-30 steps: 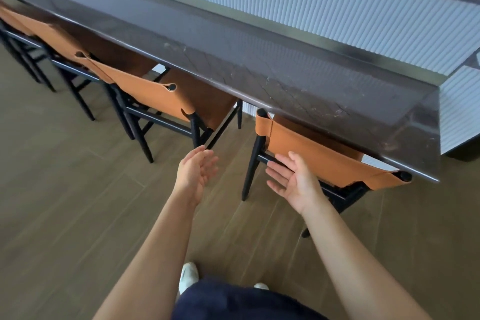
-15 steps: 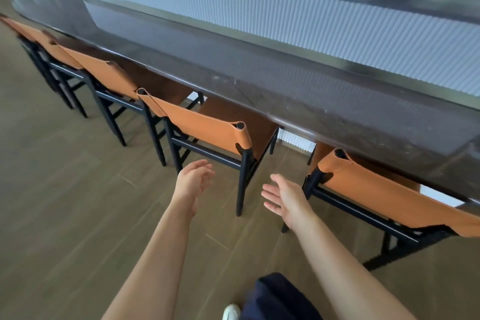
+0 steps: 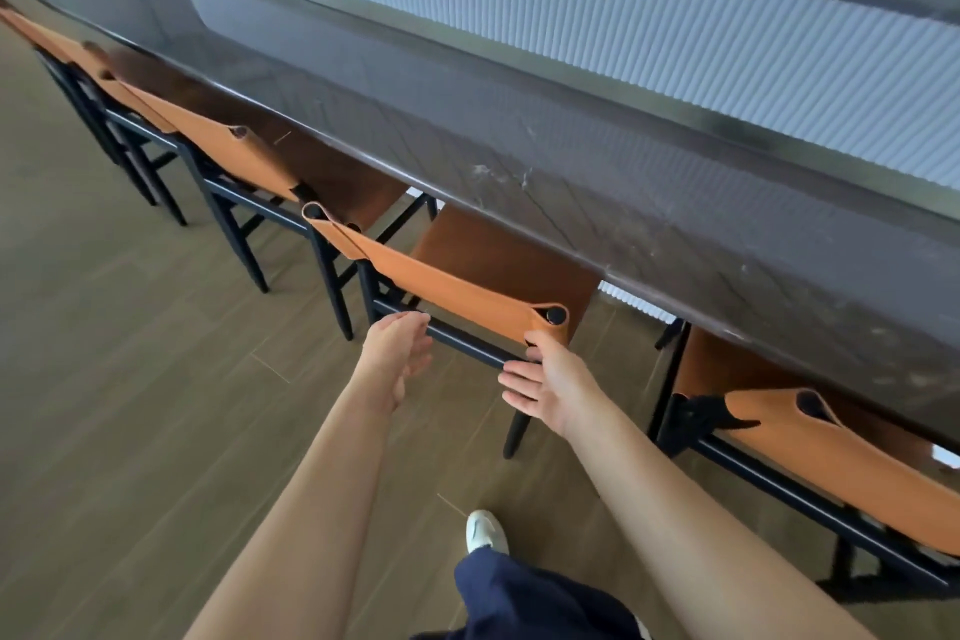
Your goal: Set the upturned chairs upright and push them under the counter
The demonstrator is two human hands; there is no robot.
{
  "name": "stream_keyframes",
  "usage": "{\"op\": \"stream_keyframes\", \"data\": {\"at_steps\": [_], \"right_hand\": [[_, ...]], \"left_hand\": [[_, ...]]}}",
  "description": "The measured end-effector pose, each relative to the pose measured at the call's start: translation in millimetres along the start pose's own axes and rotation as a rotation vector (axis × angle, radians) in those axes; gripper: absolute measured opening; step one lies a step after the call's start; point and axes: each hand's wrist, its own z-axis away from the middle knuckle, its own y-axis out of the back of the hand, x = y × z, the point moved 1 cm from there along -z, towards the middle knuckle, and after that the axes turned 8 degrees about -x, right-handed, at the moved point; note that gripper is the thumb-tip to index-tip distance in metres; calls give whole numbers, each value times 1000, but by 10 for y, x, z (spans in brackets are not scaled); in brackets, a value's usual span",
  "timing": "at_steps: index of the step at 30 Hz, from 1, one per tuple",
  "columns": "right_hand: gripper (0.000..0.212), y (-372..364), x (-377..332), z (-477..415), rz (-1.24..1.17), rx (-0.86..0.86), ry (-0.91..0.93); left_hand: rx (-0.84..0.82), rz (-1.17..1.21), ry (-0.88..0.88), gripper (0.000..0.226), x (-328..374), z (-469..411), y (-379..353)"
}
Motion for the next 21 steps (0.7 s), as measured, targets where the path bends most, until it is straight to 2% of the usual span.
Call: {"op": "stream_keyframes", "data": {"at_steps": [2,5,11,13,19,21], "right_hand": [[56,-123,-121,-184,-43,-15,-57],[65,-261,-257,-399,-113,-5,-107],[65,-490,-394,-731,-308,52,-102],[61,-555,-438,-847,-367,90,-70],[28,-670,-377,-1148,-500,232,40],[24,-686,-364,-1214,-513,265,56]], "left_hand": [[7,7,34,6,132,-196,49],[22,36,60,17,324,-450,111],[-6,82,107,39,665,-936,185],[-21,84,131,38,746,-1117,226],[-61,-12,165,22,954,-1587,280],[-80,-32,205,17,1013,-1676,300]]}}
